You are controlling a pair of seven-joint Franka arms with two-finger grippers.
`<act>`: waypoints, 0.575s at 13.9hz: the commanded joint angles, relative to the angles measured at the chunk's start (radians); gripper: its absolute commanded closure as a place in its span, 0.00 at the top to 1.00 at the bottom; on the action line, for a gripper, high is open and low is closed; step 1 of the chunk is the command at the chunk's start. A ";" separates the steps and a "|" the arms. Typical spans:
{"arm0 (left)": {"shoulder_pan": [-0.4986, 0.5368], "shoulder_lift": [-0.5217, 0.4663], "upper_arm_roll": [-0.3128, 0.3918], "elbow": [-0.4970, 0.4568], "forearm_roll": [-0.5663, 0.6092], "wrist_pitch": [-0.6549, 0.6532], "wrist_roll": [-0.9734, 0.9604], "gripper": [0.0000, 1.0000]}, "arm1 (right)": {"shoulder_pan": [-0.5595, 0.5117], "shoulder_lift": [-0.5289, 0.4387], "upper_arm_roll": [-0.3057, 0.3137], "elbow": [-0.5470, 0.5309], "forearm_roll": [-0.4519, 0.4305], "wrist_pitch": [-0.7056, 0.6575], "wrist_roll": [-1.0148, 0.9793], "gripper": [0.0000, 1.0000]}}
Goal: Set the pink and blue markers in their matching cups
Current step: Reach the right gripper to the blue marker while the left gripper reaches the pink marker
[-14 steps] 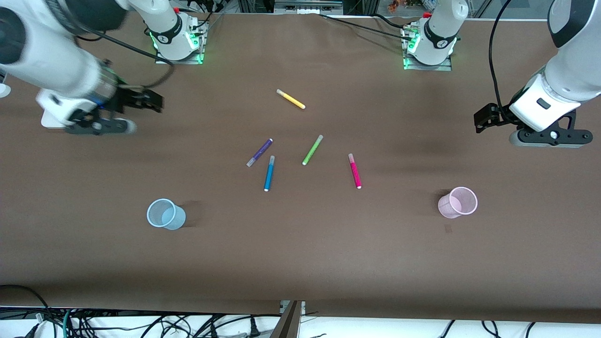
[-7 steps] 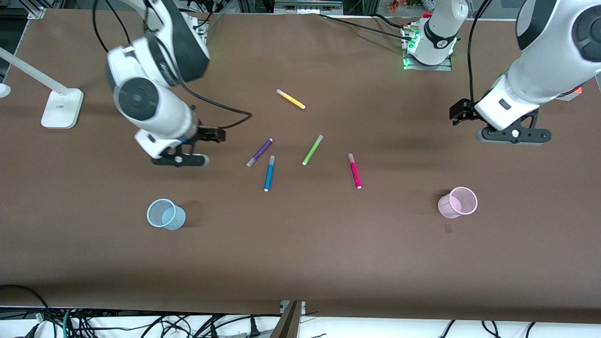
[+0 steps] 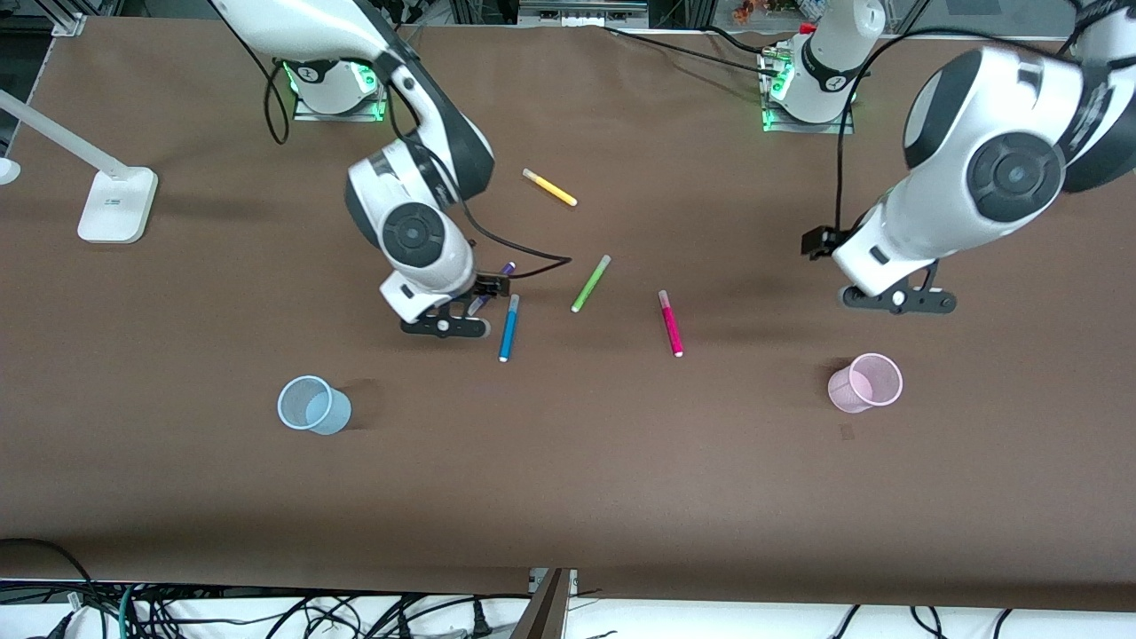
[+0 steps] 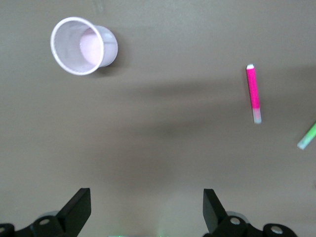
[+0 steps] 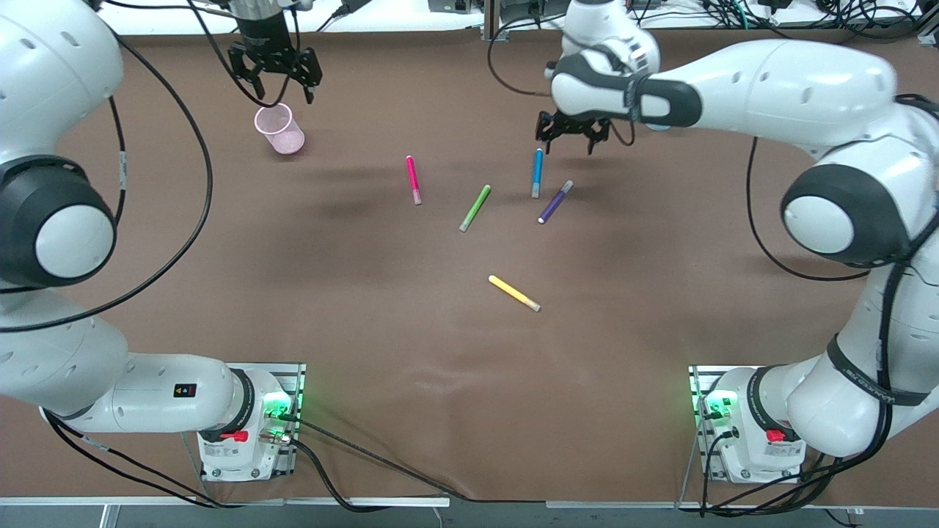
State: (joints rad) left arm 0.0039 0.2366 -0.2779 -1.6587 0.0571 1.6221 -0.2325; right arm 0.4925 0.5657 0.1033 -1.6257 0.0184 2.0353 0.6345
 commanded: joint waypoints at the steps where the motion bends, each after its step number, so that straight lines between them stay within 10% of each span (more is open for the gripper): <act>1: -0.041 0.094 0.003 0.010 -0.016 0.099 -0.088 1.00 | 0.008 0.052 -0.008 0.024 0.006 0.046 0.017 0.99; 8: -0.171 0.288 0.005 -0.010 -0.010 0.330 -0.341 1.00 | 0.037 0.163 -0.008 0.026 0.005 0.249 0.059 0.99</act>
State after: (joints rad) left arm -0.1259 0.4955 -0.2805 -1.6680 0.0571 1.9121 -0.5066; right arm 0.5077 0.6929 0.1006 -1.6232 0.0184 2.2419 0.6692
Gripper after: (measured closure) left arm 0.000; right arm 0.009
